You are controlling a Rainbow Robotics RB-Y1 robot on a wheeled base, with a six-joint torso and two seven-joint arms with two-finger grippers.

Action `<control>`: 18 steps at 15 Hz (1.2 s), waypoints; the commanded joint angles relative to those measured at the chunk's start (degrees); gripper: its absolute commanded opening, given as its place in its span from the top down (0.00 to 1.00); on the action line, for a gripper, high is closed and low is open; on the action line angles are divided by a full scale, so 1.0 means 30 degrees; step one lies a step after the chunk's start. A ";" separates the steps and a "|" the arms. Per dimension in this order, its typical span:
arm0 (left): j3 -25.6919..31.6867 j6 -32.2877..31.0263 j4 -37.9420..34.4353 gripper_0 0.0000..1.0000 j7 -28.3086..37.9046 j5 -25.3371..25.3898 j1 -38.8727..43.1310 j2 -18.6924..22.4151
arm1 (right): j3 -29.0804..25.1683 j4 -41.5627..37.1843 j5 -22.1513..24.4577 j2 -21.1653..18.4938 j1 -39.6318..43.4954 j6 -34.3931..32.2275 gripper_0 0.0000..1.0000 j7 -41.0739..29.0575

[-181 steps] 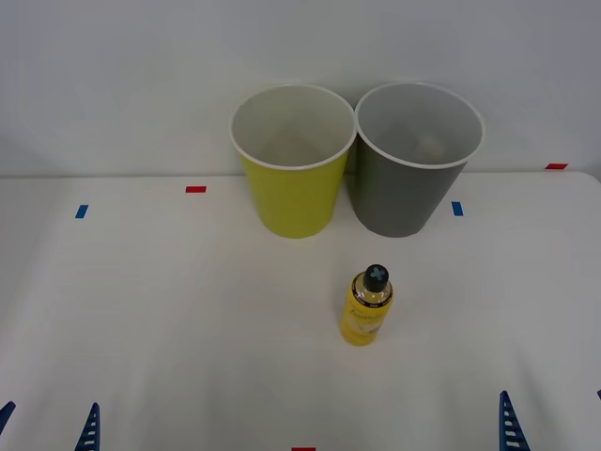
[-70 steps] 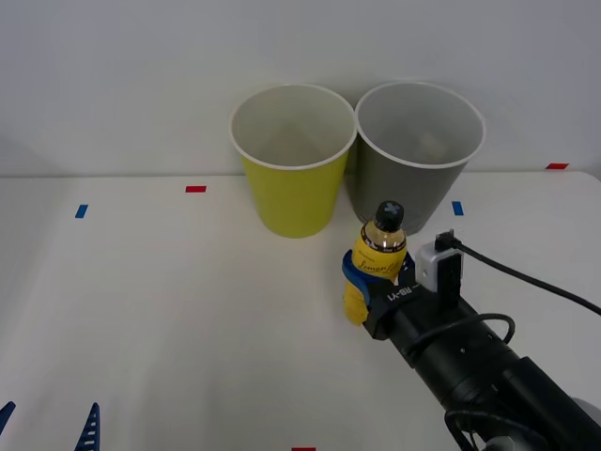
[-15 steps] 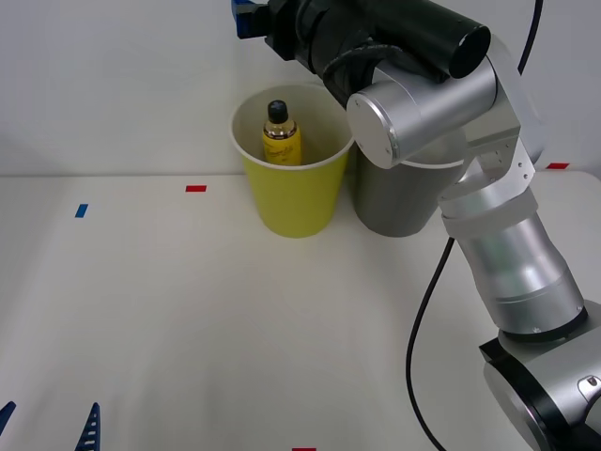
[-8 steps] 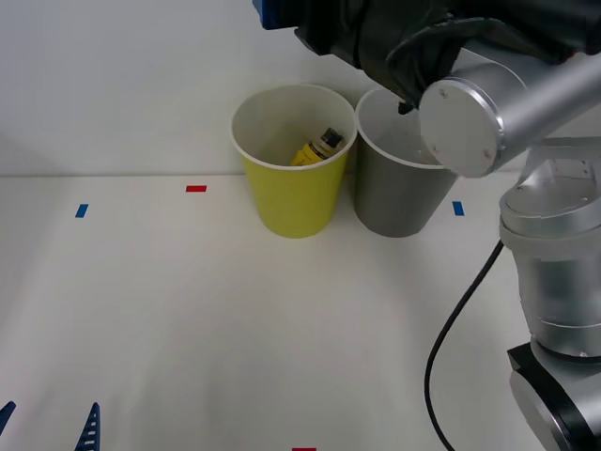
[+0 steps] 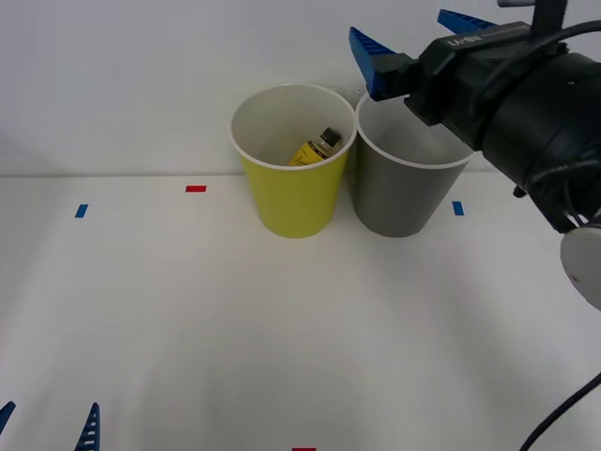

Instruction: Put cans in the gray bin and PET bottles in the light green bin.

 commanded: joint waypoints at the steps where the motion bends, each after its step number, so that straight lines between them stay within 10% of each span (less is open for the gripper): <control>1: -0.0001 0.0000 0.0001 0.09 0.0000 0.0000 0.0000 0.0000 | -0.1261 -0.1979 0.0356 -0.0568 0.2829 -0.0204 0.00 -0.0272; 12: -0.0001 0.0000 0.0001 0.09 0.0000 0.0000 0.0000 0.0000 | -0.1525 -0.2125 0.2729 -0.0714 1.2878 -0.8290 0.00 -0.0155; 18: -0.0001 0.0000 0.0001 0.09 0.0000 0.0000 0.0000 0.0000 | 0.0468 0.5551 0.5659 0.0926 1.4929 -2.0097 0.00 -0.0213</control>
